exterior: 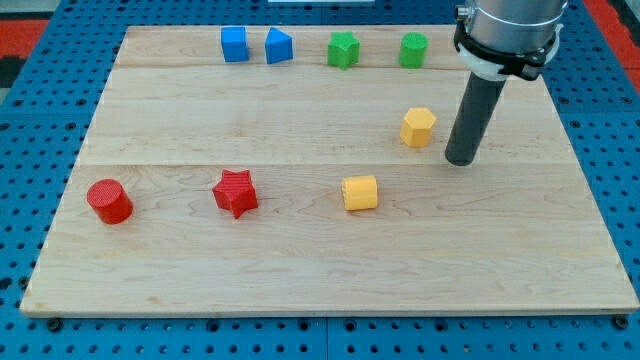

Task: Move the yellow heart to the bottom of the yellow hexagon

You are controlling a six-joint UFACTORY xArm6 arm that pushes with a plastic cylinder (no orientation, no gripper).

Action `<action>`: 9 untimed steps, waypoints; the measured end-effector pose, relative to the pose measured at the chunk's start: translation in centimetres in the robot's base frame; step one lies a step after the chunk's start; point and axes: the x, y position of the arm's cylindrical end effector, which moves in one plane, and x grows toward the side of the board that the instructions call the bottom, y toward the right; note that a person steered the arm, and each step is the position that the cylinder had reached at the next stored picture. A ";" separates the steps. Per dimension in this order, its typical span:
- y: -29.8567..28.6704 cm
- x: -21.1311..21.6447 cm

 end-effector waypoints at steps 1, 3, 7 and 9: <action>-1.0 -1.2; -1.2 -3.4; -7.4 14.8; -16.9 8.4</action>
